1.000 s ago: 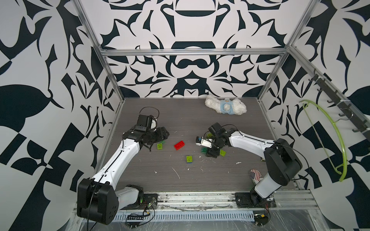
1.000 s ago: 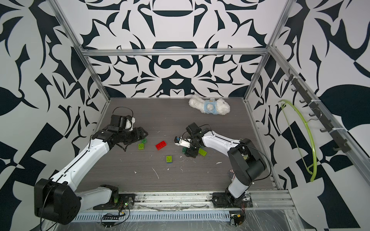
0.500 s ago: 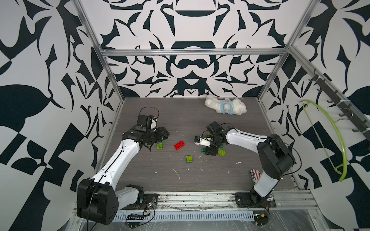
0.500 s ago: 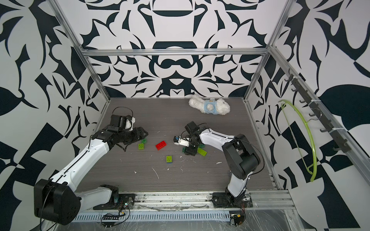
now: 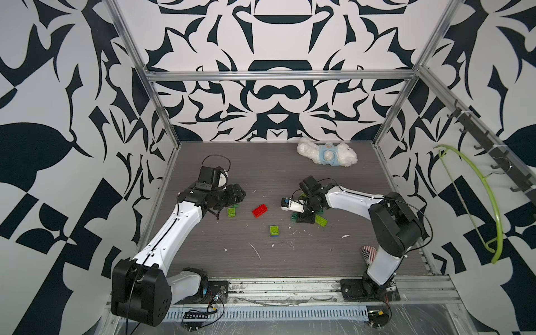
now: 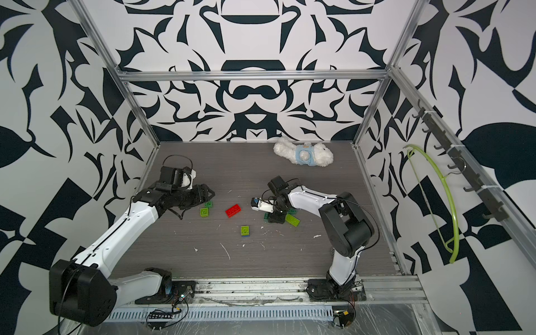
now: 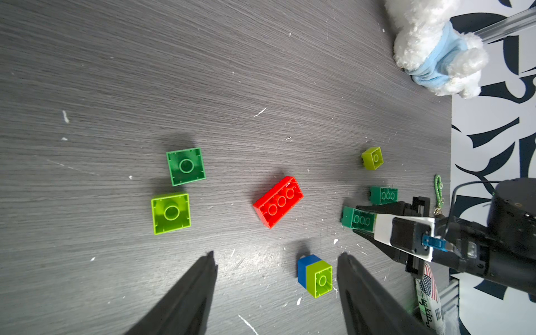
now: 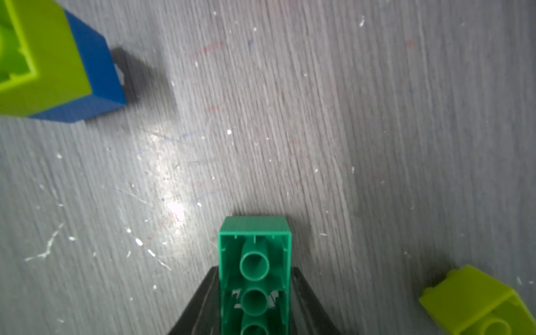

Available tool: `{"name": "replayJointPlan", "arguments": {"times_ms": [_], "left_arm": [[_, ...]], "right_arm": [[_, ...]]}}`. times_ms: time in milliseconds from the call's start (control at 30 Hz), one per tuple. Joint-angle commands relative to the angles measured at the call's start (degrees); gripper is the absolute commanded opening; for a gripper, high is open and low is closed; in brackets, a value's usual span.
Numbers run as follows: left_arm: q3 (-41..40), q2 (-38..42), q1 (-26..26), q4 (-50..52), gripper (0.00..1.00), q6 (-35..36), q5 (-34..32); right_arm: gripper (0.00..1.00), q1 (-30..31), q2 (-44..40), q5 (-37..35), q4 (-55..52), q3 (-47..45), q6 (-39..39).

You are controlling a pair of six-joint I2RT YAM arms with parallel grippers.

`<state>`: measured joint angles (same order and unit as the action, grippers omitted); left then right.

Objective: Assemble a carrot with lego
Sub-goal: Pick up the lego brick from the center of the board, then assemble the lego brick with the lego brick.

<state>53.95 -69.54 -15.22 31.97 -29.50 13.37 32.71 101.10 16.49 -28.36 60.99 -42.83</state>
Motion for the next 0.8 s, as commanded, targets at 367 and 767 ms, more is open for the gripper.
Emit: {"name": "replayJointPlan", "arguments": {"times_ms": [367,767], "left_arm": [[0.2,-1.2,6.4,5.1,0.75,4.2,5.9],[-1.3,-0.7,10.5,5.4,0.75,5.2,6.4]], "right_arm": [[0.29,10.7,-8.9,8.1,-10.2,9.5,0.8],[0.27,16.1,-0.5,5.2,-13.6,17.4,0.7]]}}
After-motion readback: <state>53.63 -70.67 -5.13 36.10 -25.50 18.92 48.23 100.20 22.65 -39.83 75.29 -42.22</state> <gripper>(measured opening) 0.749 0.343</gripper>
